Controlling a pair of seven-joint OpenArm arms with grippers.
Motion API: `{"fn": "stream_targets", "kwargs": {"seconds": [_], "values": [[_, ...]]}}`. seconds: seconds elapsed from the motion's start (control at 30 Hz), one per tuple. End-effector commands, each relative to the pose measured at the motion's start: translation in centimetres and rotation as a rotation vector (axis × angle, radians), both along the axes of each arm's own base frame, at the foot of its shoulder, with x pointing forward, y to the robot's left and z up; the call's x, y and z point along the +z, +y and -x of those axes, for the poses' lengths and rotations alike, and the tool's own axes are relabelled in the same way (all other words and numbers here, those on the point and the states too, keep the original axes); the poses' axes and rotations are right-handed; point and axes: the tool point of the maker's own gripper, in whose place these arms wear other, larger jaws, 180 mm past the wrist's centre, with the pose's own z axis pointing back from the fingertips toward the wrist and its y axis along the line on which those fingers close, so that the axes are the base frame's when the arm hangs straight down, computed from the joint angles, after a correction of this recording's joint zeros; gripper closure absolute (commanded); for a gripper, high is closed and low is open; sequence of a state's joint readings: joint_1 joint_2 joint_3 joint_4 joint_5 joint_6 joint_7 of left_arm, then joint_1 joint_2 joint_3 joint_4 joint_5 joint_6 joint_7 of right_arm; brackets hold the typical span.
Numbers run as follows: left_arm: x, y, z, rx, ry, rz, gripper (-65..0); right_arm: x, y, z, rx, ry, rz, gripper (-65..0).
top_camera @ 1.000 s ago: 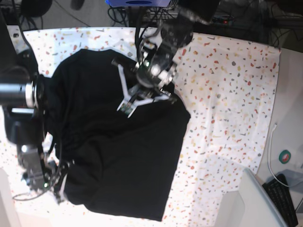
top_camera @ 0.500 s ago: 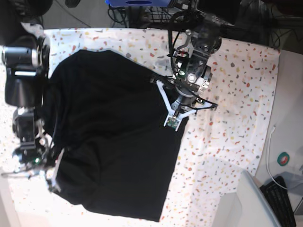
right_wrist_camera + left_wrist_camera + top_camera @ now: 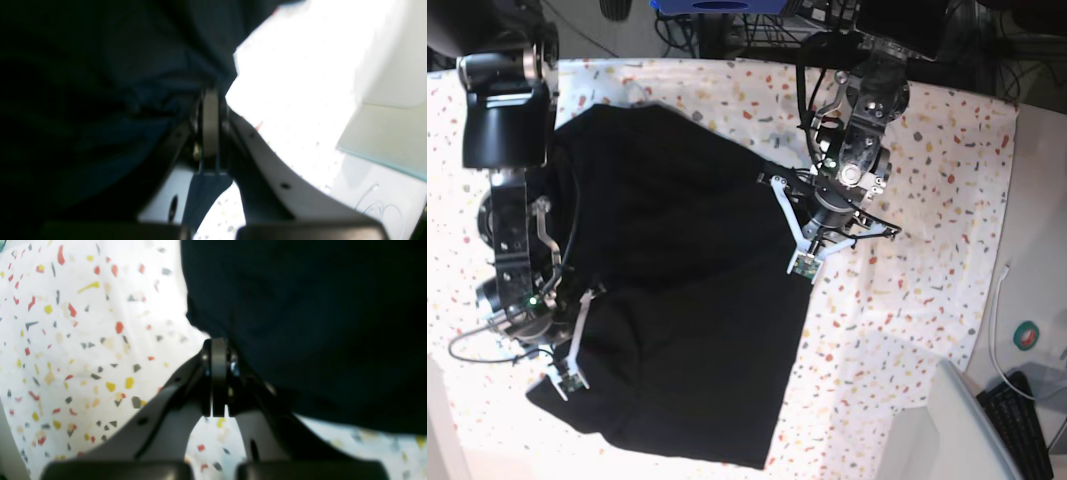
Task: Layout the t-shirt on the table in an organized manner, then fold the t-shirt properly
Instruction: 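Grasp the shirt edges with both grippers and pull them apart to flatten, then pull the shoulder corners with both grippers to square the shirt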
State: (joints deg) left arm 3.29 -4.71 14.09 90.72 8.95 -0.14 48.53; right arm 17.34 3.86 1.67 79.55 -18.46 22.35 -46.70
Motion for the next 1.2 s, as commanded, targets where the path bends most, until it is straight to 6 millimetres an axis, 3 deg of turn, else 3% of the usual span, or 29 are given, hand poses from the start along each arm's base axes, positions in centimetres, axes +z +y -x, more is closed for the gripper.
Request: {"fn": "stream_targets", "kwargs": {"seconds": [0.0, 0.07, 0.2, 0.27, 0.37, 0.43, 0.47, 0.53, 0.7, 0.73, 0.87, 0.93, 0.97, 1.03, 1.17], "values": [[1.3, 0.0, -1.5, -0.001, -0.045, 0.012, 0.0, 1.6, -0.4, -1.3, -0.007, -0.042, 0.011, 0.0], [2.3, -0.3, -3.5, -0.001, -0.071, 0.028, 0.0, 1.1, -0.2, -1.5, -0.006, -0.026, 0.005, 0.0], [0.6, 0.5, -4.7, 0.022, -0.015, 0.049, 0.0, -0.8, 0.2, -0.5, -0.005, 0.026, -0.006, 0.0], [0.0, 1.0, -3.3, 0.024, 0.006, 0.059, 0.0, -1.5, 1.0, 1.5, -0.006, 0.031, -0.021, 0.0], [0.1, 0.0, -0.5, 0.013, 0.007, 0.103, 0.0, -2.4, -0.3, 5.5, -0.01, 0.031, 0.005, 0.0], [0.3, -0.3, 0.4, 0.0, -0.016, 0.121, 0.0, -2.9, 0.9, 7.4, -0.005, 0.026, -0.025, 0.0], [-0.1, 0.5, 0.7, 0.0, -0.02, 0.106, 0.0, -2.8, 1.0, 7.6, -0.015, 0.018, -0.038, 0.0], [0.8, 1.0, -1.7, -0.004, -0.069, 0.092, 0.0, -2.4, 1.3, 6.1, -0.021, 0.004, -0.055, 0.0], [0.1, 1.0, -3.8, 0.02, -0.045, 0.12, 0.0, -4.1, 1.3, 5.1, -0.02, 0.049, -0.064, 0.0], [-0.2, 1.1, -3.2, 0.019, -0.037, 0.118, 0.0, -4.2, 1.5, 5.5, -0.018, 0.051, -0.066, 0.0], [-0.5, 0.2, 1.5, -0.01, -0.037, 0.14, 0.0, -6.3, 0.4, 10.7, -0.044, 0.07, -0.085, 0.0], [-0.5, 0.1, 2.6, -0.023, -0.06, 0.154, 0.0, -6.7, 0.9, 12.1, -0.054, 0.04, -0.126, 0.0], [-0.6, 0.6, 2.4, -0.026, -0.07, 0.142, 0.0, -6.3, 0.8, 11.5, -0.069, 0.015, -0.139, 0.0], [0.3, 1.2, -0.4, -0.043, -0.112, 0.118, 0.0, -5.7, 0.3, 9.1, -0.106, -0.007, -0.157, 0.0], [-2.6, 2.3, -3.2, -0.052, -0.032, 0.072, 0.0, -9.1, -1.7, 6.9, -0.272, 0.075, -0.206, 0.0]]}}
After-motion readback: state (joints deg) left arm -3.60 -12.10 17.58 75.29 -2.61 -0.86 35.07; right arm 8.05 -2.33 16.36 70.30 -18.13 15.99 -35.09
